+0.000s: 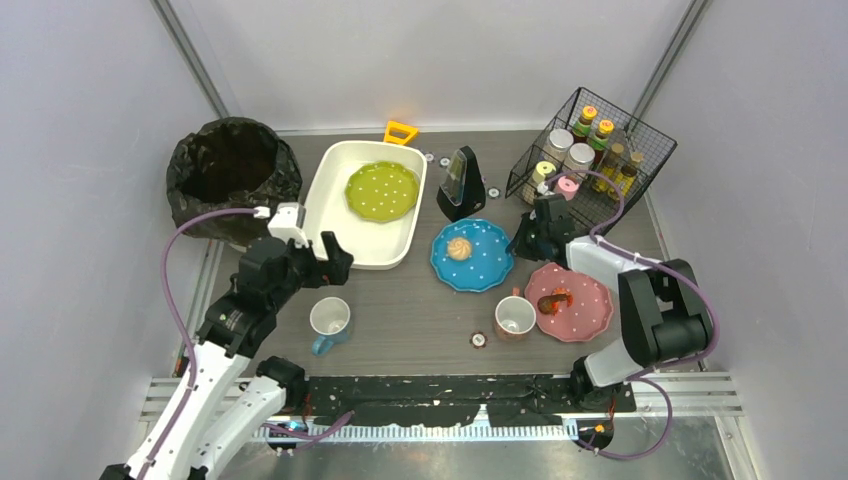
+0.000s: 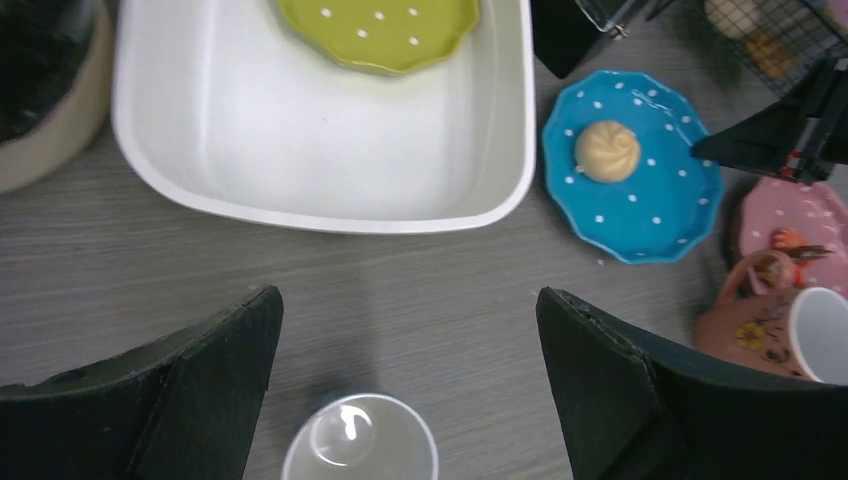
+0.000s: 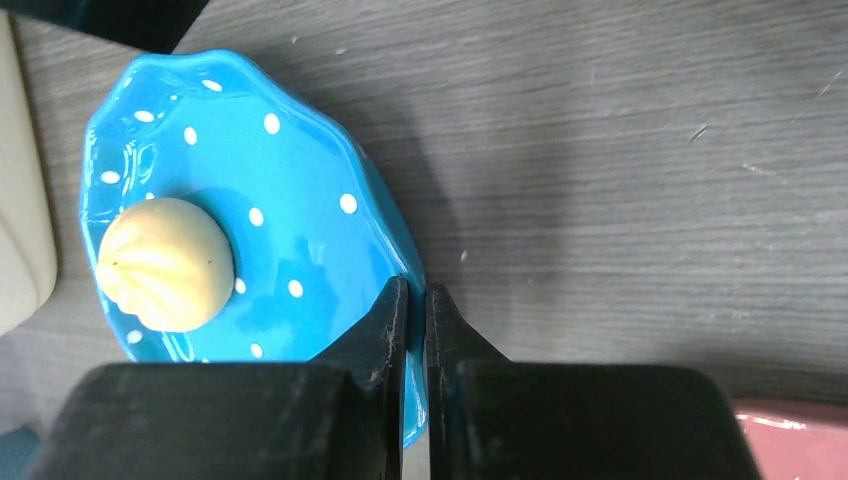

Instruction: Clear the kitchen counter

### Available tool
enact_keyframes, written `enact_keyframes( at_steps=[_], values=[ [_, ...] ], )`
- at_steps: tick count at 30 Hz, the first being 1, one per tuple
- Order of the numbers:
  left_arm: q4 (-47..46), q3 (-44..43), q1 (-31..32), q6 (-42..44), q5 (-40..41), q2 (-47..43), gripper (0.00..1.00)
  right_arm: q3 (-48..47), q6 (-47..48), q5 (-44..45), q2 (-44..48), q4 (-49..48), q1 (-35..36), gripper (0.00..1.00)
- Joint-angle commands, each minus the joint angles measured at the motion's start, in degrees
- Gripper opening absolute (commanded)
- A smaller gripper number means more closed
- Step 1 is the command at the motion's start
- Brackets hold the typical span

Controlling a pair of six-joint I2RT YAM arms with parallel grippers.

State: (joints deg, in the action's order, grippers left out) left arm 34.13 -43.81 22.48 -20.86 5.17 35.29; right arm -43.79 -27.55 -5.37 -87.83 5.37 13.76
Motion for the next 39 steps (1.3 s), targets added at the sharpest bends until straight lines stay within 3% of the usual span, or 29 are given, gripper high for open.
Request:
enact_keyframes(
  at_steps=[1,8,26,32,39],
  values=[
    [-5.25,0.96,-0.16,-9.93,-9.68,3.21,1.0,0.11,-0.48,-6.36,6.72,-1.39,0.54,0.06],
    [-13.98,5.67,1.0,-20.31,-15.57,6.75,0.99,1.11,-2.2,-10.57,13.1,-1.55,0.57,0.05],
    [-30.0,9.21,8.23,-31.69,-13.31,17.72,0.99,-1.87,-7.95,-19.41,22.74,-0.17,-0.21,0.05],
    [-35.95,7.51,10.76,-33.35,-13.81,22.78,0.93,-3.12,-8.85,-21.74,25.26,1.27,-0.17,0.06],
    [-42.23,6.29,12.84,-36.3,-15.24,28.81,0.77,-3.56,-9.26,-23.41,28.33,3.09,-0.22,0.05]
  ],
)
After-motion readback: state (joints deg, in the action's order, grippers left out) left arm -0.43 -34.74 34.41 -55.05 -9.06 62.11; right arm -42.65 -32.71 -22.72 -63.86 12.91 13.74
